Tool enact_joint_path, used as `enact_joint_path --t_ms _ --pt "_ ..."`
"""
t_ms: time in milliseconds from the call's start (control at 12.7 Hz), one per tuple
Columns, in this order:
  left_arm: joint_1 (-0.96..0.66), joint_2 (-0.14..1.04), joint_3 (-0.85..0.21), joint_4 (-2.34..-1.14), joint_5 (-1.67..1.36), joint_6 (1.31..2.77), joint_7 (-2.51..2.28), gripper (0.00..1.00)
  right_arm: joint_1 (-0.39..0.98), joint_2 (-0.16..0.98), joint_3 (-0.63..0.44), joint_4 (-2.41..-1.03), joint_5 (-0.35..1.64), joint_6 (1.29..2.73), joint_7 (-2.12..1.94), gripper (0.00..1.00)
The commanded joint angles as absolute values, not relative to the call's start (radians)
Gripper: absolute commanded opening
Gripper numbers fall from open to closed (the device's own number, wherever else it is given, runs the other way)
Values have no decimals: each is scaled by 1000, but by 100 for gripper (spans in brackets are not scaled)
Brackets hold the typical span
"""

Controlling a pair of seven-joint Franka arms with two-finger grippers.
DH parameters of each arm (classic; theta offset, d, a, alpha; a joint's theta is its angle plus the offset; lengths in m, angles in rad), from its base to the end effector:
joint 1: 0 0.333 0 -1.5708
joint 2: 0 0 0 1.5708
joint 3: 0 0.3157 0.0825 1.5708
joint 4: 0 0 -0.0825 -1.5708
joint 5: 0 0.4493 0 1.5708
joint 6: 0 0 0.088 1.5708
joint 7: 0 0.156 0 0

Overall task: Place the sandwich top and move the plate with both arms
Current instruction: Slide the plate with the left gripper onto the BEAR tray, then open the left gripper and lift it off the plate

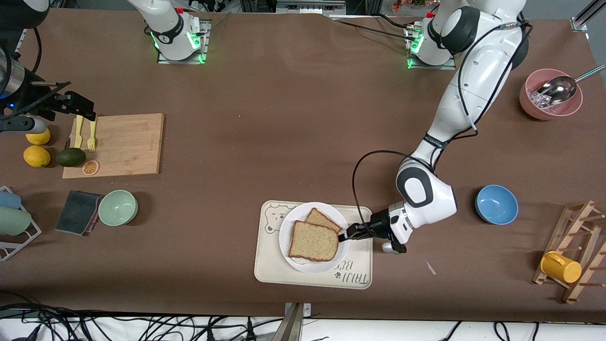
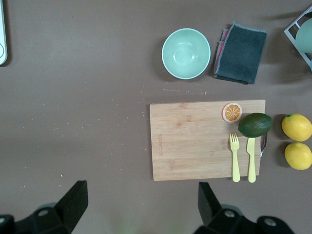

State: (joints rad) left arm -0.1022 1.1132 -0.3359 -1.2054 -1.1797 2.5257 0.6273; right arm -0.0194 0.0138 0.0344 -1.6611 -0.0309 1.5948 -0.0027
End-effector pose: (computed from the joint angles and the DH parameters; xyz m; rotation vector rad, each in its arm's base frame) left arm 0.7853 -0.3092 0.0643 2.1232 0.1424 0.2998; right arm 0.6175 0.0044 0.5204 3.1081 0.0306 -0.1242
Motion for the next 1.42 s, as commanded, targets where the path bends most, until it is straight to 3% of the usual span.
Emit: enact_joint_path --t_ms 0,237,315,394,473,1340 --pt "-103 1150 -339 -1151 -1230 2526 647 0 -17 18 34 -1644 -34 1582 9 100" --pt "-104 1161 -331 -1143 -1230 2528 646 0 -17 18 34 -1644 -32 1582 9 100" --pt "-103 1161 -330 -1143 -1229 2528 638 14 -17 18 34 -1644 -32 1582 9 100" --pt "-104 1161 -324 -1146 -1224 2528 649 75 -17 18 34 -1644 -32 1582 9 100" --pt "-104 1152 -313 -1157 -1224 2528 649 100 -17 18 34 -1644 -32 1582 9 100" --pt "-78 977 -276 -1246 -1005 2517 608 100 -17 18 34 -1644 -32 1580 9 100"
